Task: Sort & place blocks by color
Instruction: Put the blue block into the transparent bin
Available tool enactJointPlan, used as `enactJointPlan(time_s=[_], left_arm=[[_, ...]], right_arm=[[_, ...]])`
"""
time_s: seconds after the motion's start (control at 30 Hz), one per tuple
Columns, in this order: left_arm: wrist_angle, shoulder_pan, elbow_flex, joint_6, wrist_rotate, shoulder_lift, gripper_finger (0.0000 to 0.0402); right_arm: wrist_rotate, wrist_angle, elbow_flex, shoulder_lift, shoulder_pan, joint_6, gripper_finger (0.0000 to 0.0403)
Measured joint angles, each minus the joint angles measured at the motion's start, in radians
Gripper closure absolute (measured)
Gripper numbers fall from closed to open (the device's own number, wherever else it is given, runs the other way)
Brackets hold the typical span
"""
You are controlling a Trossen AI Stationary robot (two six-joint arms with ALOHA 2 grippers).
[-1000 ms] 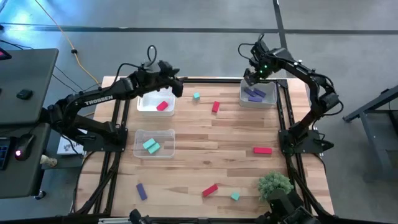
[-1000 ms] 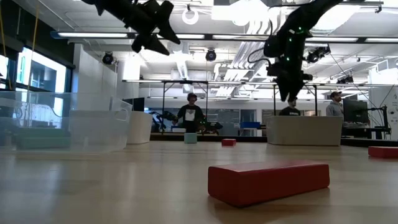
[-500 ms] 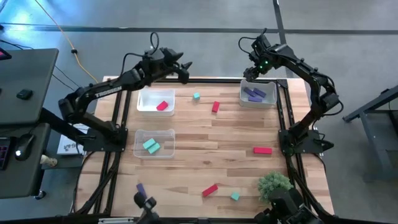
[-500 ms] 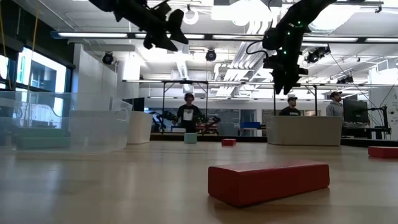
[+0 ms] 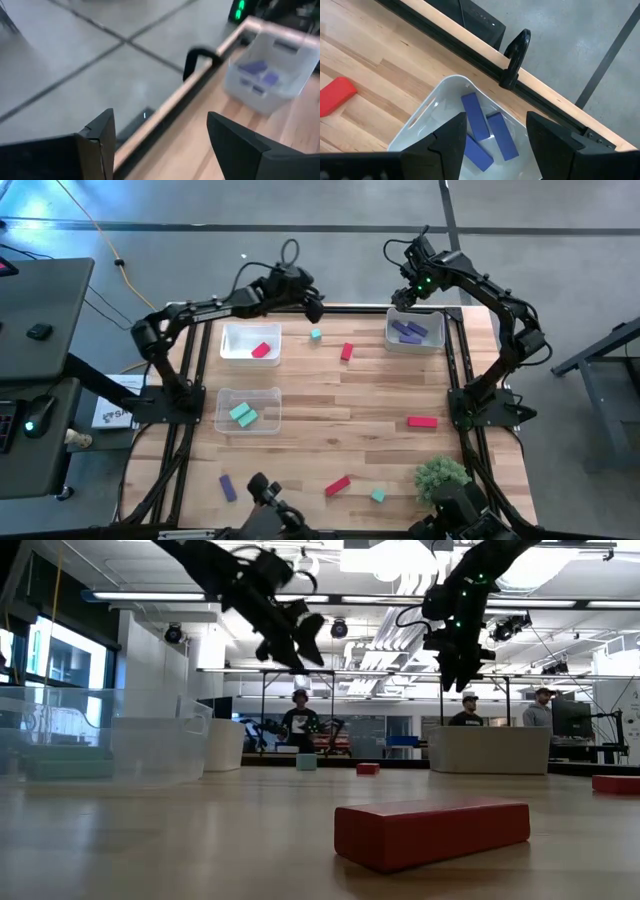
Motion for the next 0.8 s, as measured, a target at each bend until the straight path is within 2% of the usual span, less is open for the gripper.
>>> enactJointPlan(time_s=[0.3,0.8], left_arm=[[-0.080,-0.020,0.046,-0.001,0.011,0.133,0.0174],[-0.161,-0.035,0.051,-0.025,0.056,0.212,0.0174]], right_arm=[[0.000,0.000,0.000,0.000,0.000,0.008,0.0208],[0.000,0.003,0.000,0.000,0.000,0.011,0.0208]])
